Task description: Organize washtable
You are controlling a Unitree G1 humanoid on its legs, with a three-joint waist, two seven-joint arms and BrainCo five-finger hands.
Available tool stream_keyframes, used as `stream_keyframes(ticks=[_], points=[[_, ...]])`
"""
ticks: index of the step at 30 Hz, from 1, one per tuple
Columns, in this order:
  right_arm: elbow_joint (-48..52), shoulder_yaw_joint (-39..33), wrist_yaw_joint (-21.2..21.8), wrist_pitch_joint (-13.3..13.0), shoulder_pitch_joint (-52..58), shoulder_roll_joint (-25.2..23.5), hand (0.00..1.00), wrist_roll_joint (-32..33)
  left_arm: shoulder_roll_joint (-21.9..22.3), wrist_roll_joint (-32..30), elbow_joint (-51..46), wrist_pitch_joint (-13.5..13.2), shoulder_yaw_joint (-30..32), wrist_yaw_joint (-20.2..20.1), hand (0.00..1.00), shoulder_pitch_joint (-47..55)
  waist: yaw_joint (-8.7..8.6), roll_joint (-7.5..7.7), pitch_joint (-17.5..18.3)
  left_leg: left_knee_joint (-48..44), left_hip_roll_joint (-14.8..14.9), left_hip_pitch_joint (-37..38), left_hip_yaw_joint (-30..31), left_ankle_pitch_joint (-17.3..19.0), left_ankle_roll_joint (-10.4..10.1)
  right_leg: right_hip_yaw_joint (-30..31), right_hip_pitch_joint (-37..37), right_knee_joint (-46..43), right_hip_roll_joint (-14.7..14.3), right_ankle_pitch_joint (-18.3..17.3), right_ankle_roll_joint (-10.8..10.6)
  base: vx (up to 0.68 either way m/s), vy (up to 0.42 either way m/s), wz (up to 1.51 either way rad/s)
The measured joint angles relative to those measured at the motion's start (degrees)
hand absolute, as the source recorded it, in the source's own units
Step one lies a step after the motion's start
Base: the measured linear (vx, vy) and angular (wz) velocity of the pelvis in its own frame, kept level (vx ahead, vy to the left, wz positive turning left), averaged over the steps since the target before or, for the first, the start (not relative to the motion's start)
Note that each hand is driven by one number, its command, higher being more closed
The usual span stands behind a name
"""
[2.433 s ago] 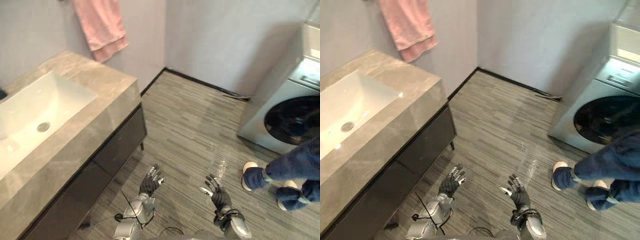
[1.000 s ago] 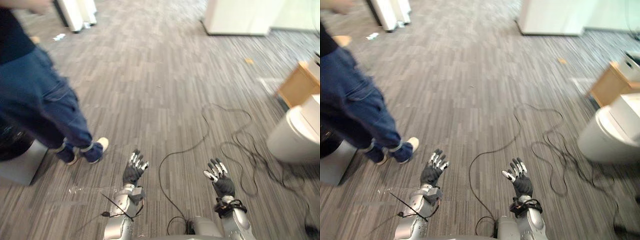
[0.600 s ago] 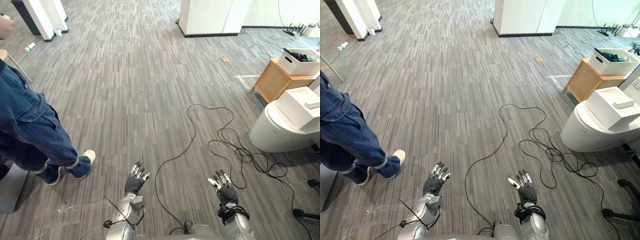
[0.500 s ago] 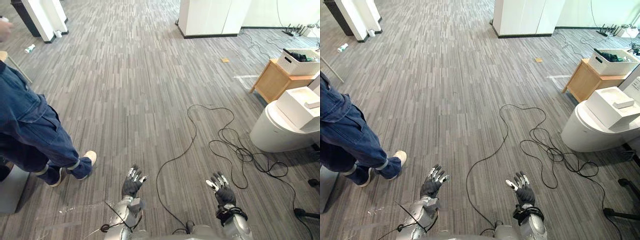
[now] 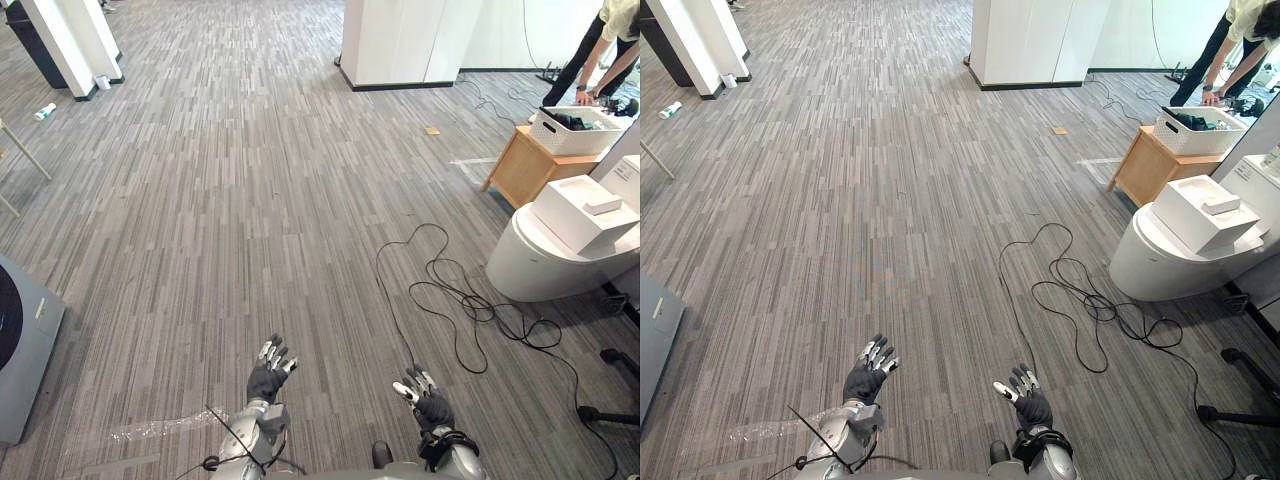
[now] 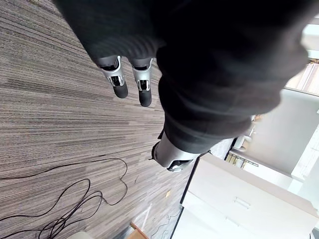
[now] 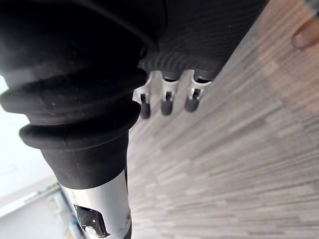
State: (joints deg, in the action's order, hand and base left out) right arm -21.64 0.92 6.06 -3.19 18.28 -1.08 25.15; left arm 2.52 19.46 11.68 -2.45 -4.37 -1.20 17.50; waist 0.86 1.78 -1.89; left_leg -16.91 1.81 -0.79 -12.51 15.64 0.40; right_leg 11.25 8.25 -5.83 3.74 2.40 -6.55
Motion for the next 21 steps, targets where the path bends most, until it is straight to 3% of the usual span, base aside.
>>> stream_keyframes(ticks=[5, 8, 11, 15, 21], points=[[-2.06, -0.05, -0.06, -0.12, -1.40, 0.91, 0.00, 0.03, -1.22, 0.02, 1.60, -0.36, 0.56, 0.04, 0.00, -0.35, 0.00, -0.12, -0.13, 0.00, 0.19, -0.65, -0.62, 0.00, 0.00, -0.12, 0.86, -0.04, 0.09, 0.09, 0.10, 0.00, -0.001, -0.02], [-7.37, -0.09, -0.45, -0.32, -4.88, 2.68, 0.00, 0.11, -2.57, 0.01, 8.12, -0.41, 1.08, 0.27, 0.00, -2.89, 0.01, -0.81, -0.93, -0.18, 0.75, -1.57, -1.65, -0.02, -0.03, -2.48, 1.95, -0.06, 0.73, 0.23, 0.80, -0.01, -0.005, -0.08], [-13.19, -0.26, -1.64, -0.99, -8.80, 4.39, 0.00, 0.53, -4.18, 0.00, 14.22, -1.17, 2.62, 1.63, 0.00, -5.46, -0.07, -1.07, -2.12, -0.70, 1.84, -1.89, -1.78, -0.11, -0.45, -10.19, 2.18, 0.06, 2.07, 1.22, 1.27, 0.01, -0.059, 0.02], [-23.78, -0.13, -3.71, -2.95, -14.12, 7.25, 0.00, 1.35, -5.52, 0.00, 24.82, -3.60, 2.85, 3.96, 0.00, -10.68, -0.06, -2.15, -3.91, -0.98, 3.05, -2.41, -1.72, -0.65, -1.86, -14.67, 2.13, 0.02, 1.96, 1.55, 1.55, 0.02, -0.072, 0.17], [-40.62, -3.17, -5.77, -3.87, -18.94, 6.40, 0.00, -2.05, -5.56, -2.22, 41.59, -4.78, 6.98, 5.19, 0.00, -13.81, -0.06, -1.40, -4.65, -0.91, 3.29, -1.29, -1.69, -0.74, -2.05, -18.06, 0.71, 0.32, 2.36, 1.99, 2.03, -0.03, -0.020, 0.06]])
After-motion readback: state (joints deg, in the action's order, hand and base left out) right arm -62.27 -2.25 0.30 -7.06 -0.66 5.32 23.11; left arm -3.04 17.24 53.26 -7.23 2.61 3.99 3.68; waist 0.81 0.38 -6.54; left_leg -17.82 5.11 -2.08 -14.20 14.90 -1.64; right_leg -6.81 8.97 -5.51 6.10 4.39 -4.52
